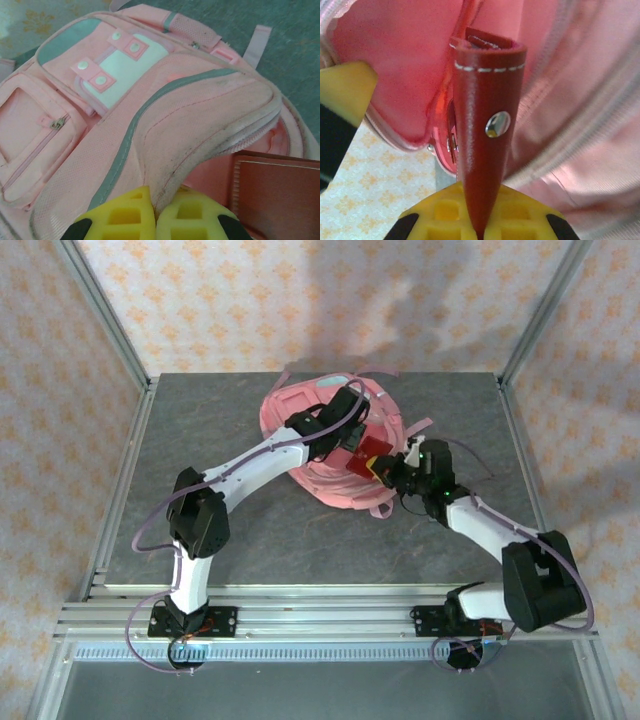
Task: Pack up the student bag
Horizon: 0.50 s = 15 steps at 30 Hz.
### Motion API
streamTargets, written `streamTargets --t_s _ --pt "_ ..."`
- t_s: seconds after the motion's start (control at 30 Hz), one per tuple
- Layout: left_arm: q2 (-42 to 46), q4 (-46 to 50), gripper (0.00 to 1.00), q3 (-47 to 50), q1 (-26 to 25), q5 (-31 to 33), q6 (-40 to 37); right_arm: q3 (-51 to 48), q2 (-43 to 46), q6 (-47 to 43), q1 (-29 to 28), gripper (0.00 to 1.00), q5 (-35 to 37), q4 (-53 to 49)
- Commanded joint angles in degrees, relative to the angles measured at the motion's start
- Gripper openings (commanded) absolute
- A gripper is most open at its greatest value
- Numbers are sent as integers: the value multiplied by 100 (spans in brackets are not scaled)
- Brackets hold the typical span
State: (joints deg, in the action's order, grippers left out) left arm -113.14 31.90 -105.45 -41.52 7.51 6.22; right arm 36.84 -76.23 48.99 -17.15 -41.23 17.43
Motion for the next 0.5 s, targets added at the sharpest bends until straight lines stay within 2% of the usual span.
streamTargets --t_s 0.0,0.17,0.33,0.4,0.47 --pt "464 -746 0 -125 -49 -226 356 403 -274 339 -79 0 195 719" --pt "436 -812 0 -156 -49 -329 544 787 -1049 809 -248 0 384 1122" --pt "263 -773 0 -266 -49 -264 685 1449 -1888 1076 -710 2 669 1163" --pt "214 -782 0 -268 -41 -204 721 1644 -2209 1164 -837 7 564 1377" --pt "183 -758 0 -255 -32 -120 740 1835 -2397 1063 -895 21 516 1137"
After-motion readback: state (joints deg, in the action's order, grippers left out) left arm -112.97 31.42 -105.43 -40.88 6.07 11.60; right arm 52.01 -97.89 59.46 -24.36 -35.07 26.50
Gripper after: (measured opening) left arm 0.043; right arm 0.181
